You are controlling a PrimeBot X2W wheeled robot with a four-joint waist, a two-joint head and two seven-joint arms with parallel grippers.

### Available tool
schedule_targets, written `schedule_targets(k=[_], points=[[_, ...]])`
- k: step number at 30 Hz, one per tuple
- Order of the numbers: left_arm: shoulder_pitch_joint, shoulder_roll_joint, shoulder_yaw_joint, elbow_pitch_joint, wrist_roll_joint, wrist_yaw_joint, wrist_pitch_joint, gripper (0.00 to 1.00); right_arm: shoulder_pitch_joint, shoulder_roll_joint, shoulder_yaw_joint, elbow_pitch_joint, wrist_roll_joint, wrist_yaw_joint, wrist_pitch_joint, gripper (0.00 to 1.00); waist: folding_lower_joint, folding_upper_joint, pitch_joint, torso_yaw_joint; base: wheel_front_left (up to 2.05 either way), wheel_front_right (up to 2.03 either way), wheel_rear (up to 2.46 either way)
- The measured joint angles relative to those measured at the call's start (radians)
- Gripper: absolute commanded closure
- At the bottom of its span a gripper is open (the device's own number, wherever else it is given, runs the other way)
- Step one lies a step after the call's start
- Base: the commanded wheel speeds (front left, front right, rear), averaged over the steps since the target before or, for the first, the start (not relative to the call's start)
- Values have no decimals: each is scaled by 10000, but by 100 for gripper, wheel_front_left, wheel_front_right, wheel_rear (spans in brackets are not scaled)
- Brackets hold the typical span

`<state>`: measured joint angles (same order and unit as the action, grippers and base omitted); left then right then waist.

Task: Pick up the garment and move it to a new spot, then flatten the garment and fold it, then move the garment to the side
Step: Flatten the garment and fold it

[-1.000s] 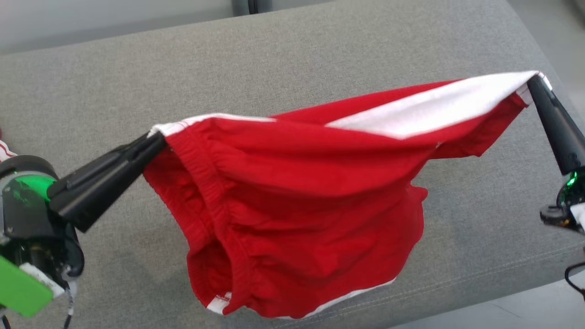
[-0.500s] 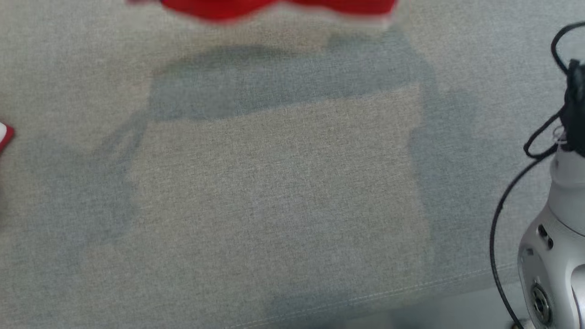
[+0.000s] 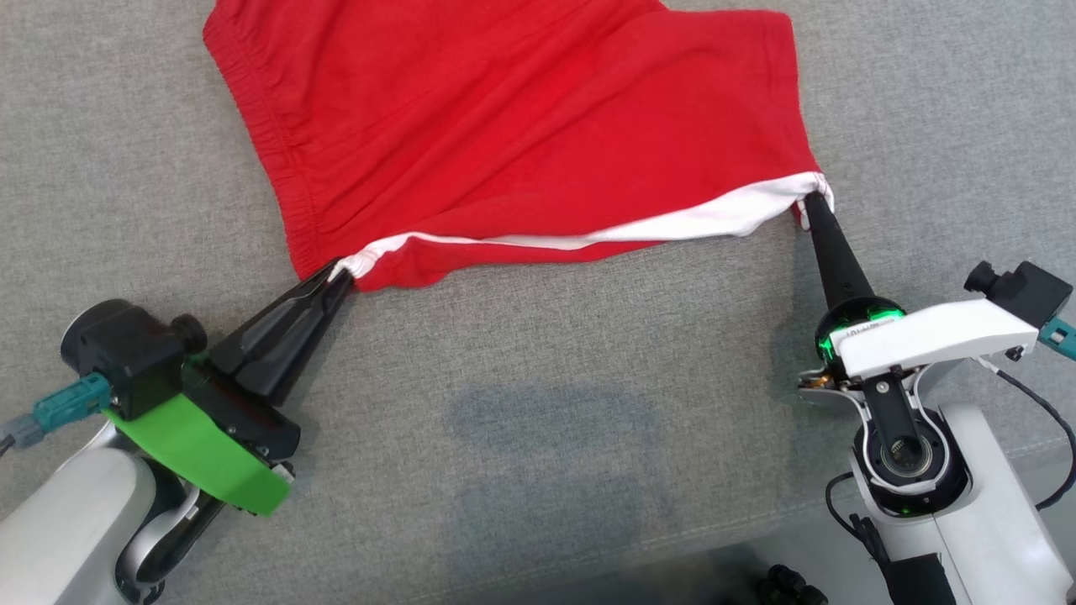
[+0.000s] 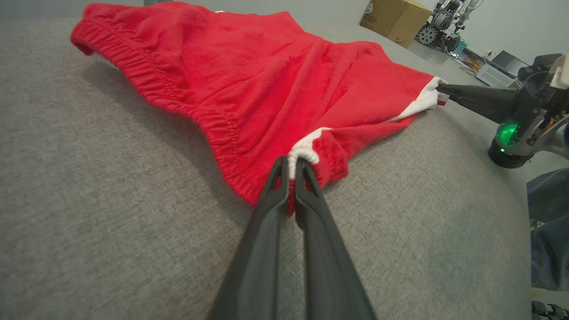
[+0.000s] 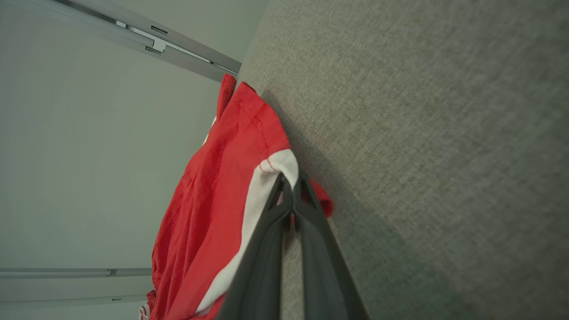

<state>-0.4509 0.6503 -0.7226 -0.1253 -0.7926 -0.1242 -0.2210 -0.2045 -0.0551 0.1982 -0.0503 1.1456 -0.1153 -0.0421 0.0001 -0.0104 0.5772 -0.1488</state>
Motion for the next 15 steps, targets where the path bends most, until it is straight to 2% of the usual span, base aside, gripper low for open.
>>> schedule_targets(k=[3,8,15], points=[[236,-2,-65,591,161,0,-616,100,227,19,38,207,4,318,-337,100,-1,0,-87,-56,0,0,0],[230,-161,-165,934,410,0,-512,100,302,50,12,550,10,771,-646,100,-1,0,-370,-29,0,0,0],[198,-268,-936,253,867,0,-387,100,643,-284,36,646,-8,1264,-606,100,-1,0,-841,116,0,0,0]])
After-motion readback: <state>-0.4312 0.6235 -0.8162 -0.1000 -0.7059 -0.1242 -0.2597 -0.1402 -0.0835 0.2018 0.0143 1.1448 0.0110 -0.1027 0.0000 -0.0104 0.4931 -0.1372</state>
